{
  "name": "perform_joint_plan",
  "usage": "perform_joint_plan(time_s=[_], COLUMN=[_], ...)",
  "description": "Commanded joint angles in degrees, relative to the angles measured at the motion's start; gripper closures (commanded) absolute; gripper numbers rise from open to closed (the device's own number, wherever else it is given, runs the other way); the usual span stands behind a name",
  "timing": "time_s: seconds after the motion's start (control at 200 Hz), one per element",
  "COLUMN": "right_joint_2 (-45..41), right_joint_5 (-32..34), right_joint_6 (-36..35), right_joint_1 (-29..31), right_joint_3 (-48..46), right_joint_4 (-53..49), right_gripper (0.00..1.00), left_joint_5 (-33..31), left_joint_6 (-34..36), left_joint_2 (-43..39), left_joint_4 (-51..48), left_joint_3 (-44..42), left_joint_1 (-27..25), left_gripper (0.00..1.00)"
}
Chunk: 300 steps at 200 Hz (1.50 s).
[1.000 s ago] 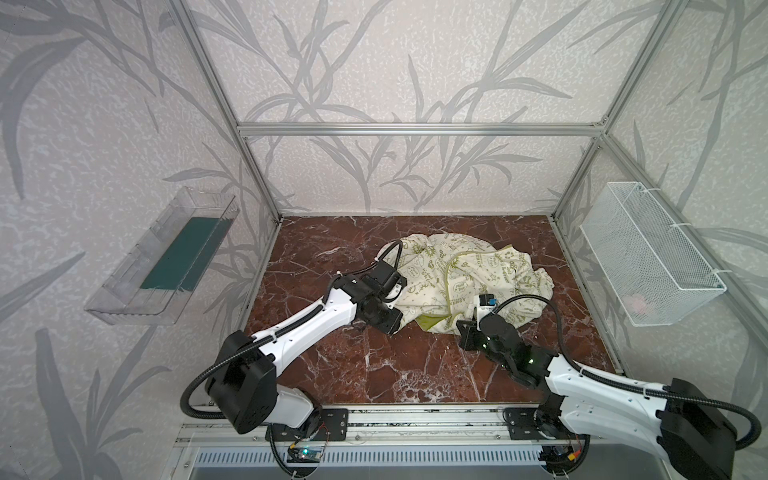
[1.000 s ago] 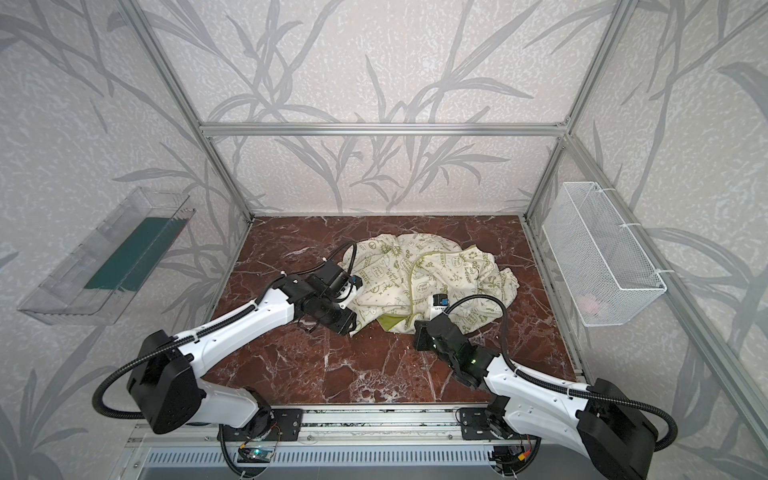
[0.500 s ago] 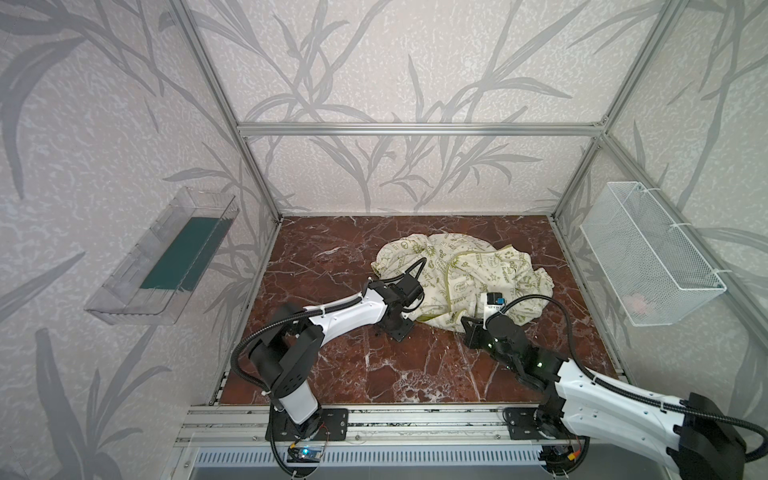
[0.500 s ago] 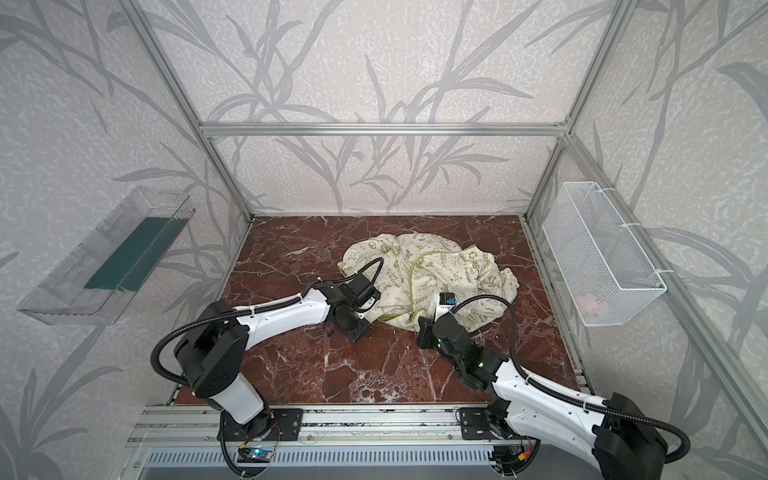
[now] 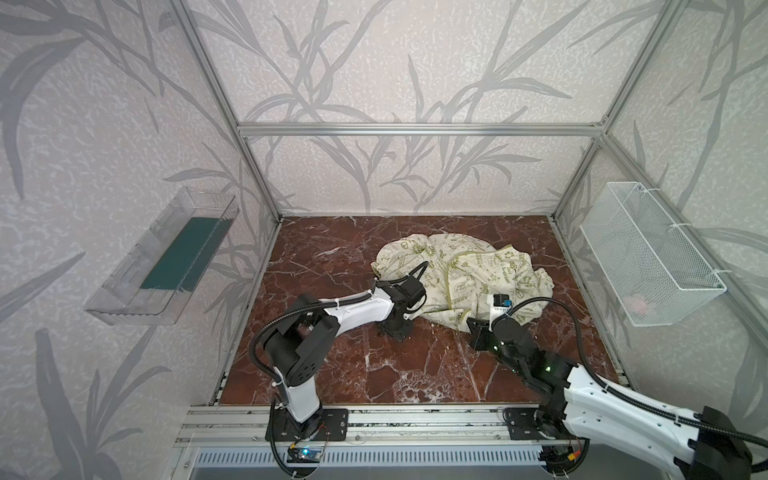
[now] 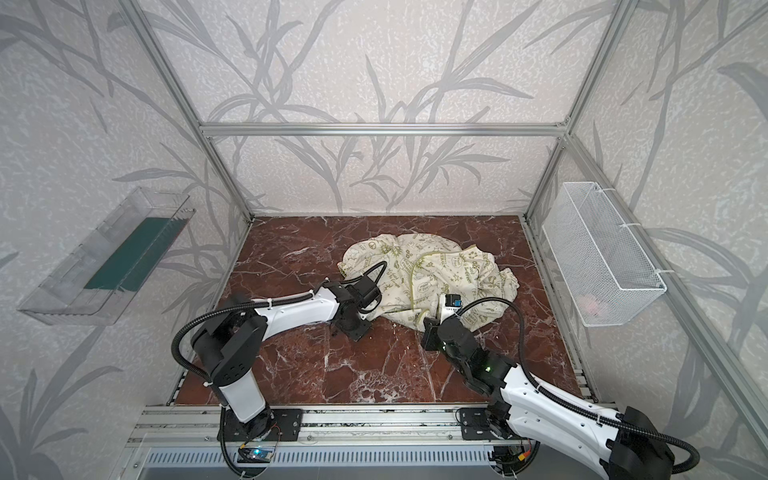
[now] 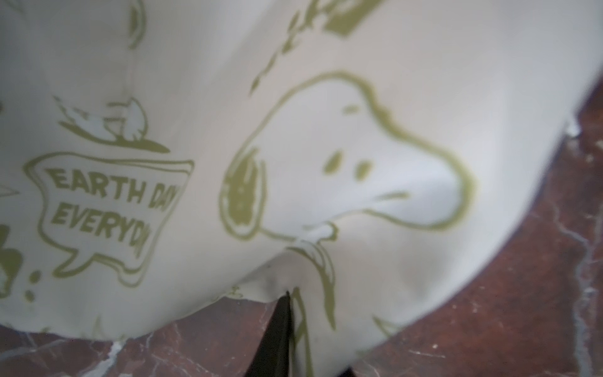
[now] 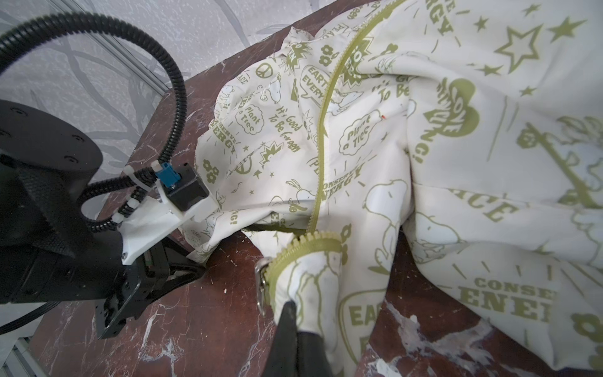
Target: Zip up the jacket
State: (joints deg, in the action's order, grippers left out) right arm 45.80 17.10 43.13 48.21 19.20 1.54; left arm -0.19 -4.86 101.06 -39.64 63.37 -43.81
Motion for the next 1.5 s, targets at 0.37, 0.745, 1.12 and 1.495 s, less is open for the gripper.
perform_joint_plan(time_s=[0.37,0.745,1.12,1.495], right_joint_2=[-2.24,-2.86,-10.35,-3.51], right_joint_5=[0.85,-1.33,-4.51,-20.33], right_joint_6=[-0.25,-3.81,-28.44,-35.15], right_joint_1=[0.13,0.13,-0.31,-9.5], right_joint_3=[-0.65,-0.74,-1.27,10.66], right_joint_4=[-1.85,0.21,20.66,29.97], right_gripper=[1.0,1.0,1.0,1.0], left_joint_5=[3.44,8.62,41.26,53.78], left_joint_6=[-1.39,-2.46,-25.42,-71.16], left_joint_2=[-1.94,-3.22,-11.42,-7.4], left_joint_4=[-4.14,-5.67,15.72,79.57], left_joint_3=[1.8,3.95,12.51,11.96], left_joint_1=[0.48,0.92,14.8,19.5], left_gripper=[0.76,1.0,1.0,1.0])
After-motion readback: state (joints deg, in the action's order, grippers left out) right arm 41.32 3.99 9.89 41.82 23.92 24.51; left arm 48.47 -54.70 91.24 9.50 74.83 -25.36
